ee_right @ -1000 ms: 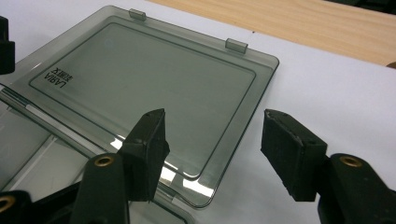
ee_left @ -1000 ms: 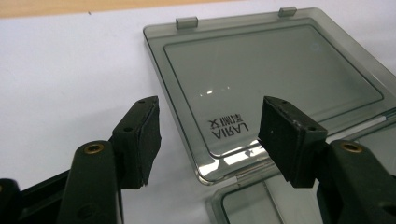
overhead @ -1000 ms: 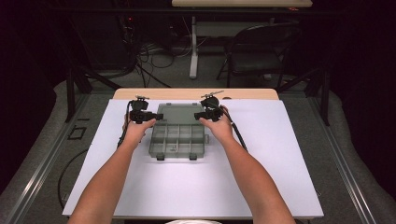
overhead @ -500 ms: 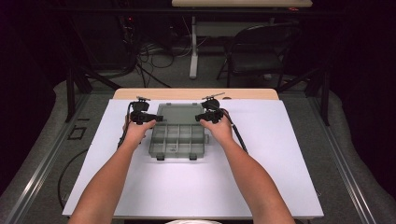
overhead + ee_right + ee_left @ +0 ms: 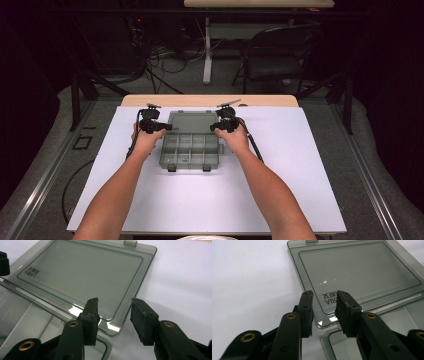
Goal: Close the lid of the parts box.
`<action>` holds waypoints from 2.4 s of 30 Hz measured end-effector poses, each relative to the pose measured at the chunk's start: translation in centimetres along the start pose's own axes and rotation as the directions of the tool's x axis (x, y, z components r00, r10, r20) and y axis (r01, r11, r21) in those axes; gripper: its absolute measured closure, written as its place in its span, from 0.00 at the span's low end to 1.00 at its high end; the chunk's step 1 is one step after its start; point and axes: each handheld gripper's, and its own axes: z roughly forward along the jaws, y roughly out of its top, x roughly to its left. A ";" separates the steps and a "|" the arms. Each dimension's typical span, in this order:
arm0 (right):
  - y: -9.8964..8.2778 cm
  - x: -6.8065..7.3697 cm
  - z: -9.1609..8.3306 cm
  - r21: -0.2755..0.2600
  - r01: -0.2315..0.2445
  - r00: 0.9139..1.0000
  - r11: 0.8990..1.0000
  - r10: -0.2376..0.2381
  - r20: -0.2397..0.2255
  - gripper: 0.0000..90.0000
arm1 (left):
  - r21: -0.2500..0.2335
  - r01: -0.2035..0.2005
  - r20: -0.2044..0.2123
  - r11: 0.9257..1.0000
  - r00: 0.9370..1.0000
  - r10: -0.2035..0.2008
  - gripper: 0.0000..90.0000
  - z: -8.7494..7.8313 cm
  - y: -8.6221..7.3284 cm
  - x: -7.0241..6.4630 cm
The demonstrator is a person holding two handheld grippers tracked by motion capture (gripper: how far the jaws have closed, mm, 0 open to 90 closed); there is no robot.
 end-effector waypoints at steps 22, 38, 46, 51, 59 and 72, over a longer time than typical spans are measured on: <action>0.1 0.0 0.4 0.018 -0.036 0.999 0.999 0.037 -0.024 0.54 | 0.010 -0.002 0.002 1.000 1.000 0.002 0.68 0.2 -0.1 -0.1; 0.1 -0.6 1.1 0.030 -0.086 0.994 0.996 0.088 -0.065 0.47 | 0.014 -0.007 -0.007 1.000 1.000 0.007 0.71 0.1 -0.1 -0.1; 0.3 -0.9 1.5 0.061 -0.093 0.993 0.994 0.097 -0.073 0.46 | 0.016 -0.011 -0.003 1.000 1.000 0.011 0.74 0.1 -0.2 0.0; 0.5 -0.9 1.8 0.077 -0.077 0.995 0.994 0.082 -0.062 0.44 | 0.015 -0.008 -0.001 1.000 1.000 0.008 0.75 0.1 -0.2 0.1; 0.5 -1.3 2.1 0.086 -0.102 0.989 0.991 0.111 -0.099 0.42 | 0.022 -0.011 -0.005 1.000 1.000 0.011 0.75 0.1 -0.2 0.0; 0.5 -1.0 2.1 0.068 -0.087 0.991 0.994 0.093 -0.092 0.42 | 0.013 0.003 0.005 1.000 1.000 -0.003 0.74 0.0 -0.2 0.1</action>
